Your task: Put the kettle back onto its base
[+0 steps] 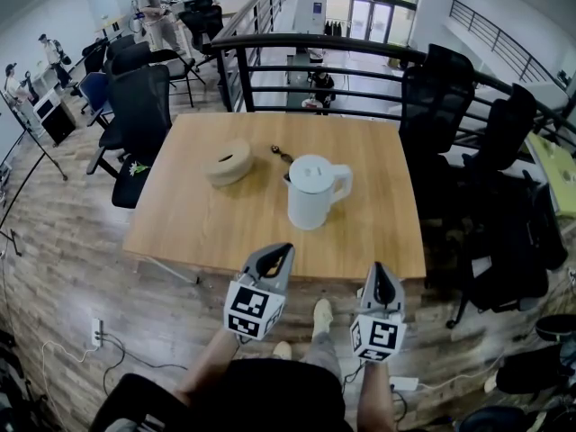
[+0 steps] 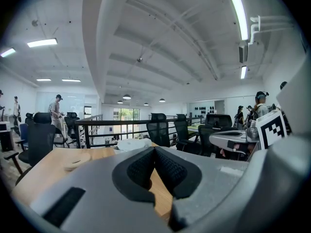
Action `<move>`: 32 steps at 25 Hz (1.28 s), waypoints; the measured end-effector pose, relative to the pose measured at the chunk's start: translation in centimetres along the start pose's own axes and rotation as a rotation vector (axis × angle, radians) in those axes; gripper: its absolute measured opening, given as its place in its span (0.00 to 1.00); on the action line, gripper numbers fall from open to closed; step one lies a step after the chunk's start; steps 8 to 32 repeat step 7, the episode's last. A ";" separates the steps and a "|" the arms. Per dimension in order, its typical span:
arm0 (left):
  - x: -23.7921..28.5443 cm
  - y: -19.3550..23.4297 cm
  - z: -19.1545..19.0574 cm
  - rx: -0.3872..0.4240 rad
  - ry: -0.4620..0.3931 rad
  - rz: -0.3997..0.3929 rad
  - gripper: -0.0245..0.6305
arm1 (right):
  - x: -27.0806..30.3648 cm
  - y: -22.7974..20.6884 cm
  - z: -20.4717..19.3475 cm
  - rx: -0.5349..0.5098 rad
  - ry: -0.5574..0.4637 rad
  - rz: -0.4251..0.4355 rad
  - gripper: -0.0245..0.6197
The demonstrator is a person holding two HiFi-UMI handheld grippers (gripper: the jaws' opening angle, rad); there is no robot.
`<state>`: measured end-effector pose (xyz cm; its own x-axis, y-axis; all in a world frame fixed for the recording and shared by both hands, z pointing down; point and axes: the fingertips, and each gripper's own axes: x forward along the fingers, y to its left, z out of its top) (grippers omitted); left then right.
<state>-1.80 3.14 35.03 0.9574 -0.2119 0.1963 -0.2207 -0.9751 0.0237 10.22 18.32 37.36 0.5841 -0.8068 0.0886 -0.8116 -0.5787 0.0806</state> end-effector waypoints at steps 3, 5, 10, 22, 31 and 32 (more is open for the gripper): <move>-0.1 0.0 0.0 -0.001 0.000 0.000 0.03 | 0.0 0.0 -0.1 -0.005 -0.001 0.003 0.03; -0.1 0.0 0.1 -0.001 -0.001 0.000 0.03 | -0.1 0.0 -0.3 -0.009 0.003 0.005 0.03; -0.2 0.0 0.1 -0.001 -0.001 0.000 0.03 | -0.2 0.0 -0.5 -0.013 0.008 0.005 0.03; -0.2 0.0 0.1 -0.001 -0.001 0.000 0.03 | -0.2 0.0 -0.5 -0.013 0.008 0.005 0.03; -0.2 0.0 0.1 -0.001 -0.001 0.000 0.03 | -0.2 0.0 -0.5 -0.013 0.008 0.005 0.03; -0.2 0.0 0.1 -0.001 -0.001 0.000 0.03 | -0.2 0.0 -0.5 -0.013 0.008 0.005 0.03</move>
